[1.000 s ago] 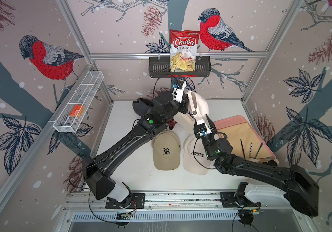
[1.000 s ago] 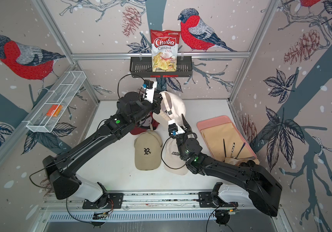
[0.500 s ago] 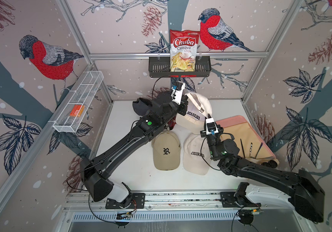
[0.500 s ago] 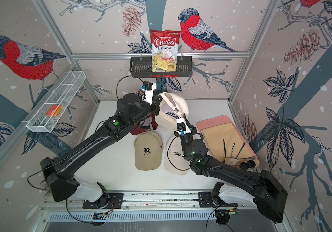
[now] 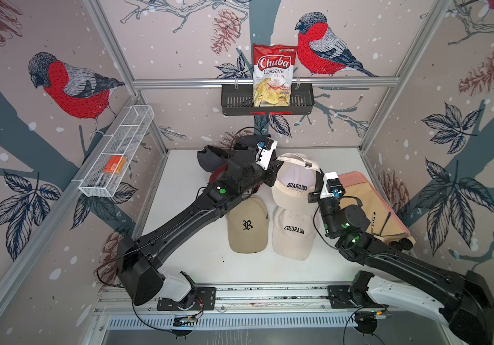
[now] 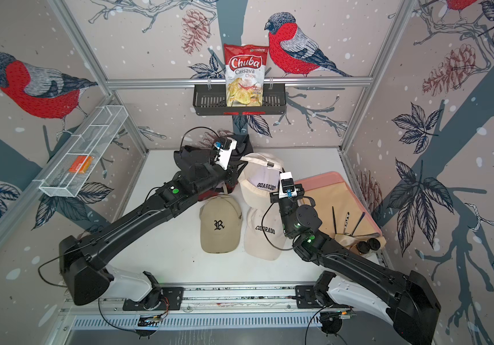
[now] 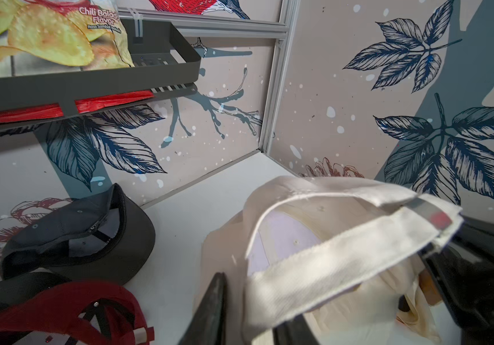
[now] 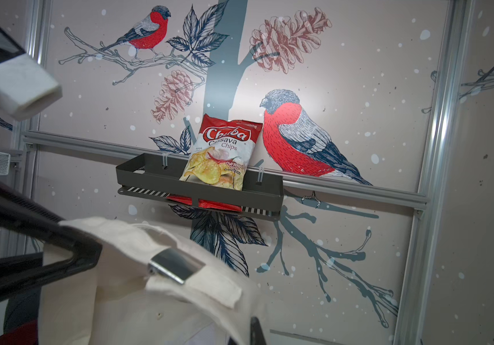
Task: Open the adjustable buckle of the baseball cap
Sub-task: Open the adjustable buckle on the baseball cap.
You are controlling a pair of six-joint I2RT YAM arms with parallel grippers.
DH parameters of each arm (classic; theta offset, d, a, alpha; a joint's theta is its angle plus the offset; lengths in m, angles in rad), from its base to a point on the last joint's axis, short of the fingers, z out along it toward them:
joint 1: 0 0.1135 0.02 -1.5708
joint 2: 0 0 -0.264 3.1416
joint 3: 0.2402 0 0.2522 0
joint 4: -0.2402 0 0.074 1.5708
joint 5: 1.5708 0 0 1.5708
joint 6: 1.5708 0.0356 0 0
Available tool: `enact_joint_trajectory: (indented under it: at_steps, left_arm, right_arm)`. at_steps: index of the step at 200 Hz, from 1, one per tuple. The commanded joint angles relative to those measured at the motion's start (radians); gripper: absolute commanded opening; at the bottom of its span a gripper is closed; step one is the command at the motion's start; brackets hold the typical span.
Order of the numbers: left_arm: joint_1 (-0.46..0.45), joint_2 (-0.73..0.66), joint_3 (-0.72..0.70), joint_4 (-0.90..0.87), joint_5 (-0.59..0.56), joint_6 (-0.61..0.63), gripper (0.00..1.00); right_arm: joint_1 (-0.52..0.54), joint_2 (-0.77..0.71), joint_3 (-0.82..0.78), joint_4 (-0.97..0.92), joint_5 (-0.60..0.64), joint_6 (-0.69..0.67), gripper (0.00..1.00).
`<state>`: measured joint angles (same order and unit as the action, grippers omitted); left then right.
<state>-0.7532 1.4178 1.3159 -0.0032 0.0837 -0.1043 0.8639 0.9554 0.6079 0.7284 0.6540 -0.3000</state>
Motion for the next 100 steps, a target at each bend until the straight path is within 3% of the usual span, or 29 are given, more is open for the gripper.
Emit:
enact_joint_trajectory:
  at_steps: [1,30,100]
  left_arm:
    - [0.000,-0.016,-0.024,0.052,0.055,0.009,0.38]
    - [-0.004,-0.049,-0.029,0.032,0.058,0.068,0.52]
    - [-0.042,-0.030,0.098,-0.063,0.158,0.146,0.50]
  right_arm:
    - [-0.033,-0.013,0.018,-0.090,-0.093,0.115,0.00]
    - [-0.058,-0.033,0.006,-0.085,-0.139,0.140,0.00]
    - [-0.082,-0.075,-0.024,-0.104,-0.198,0.151,0.00]
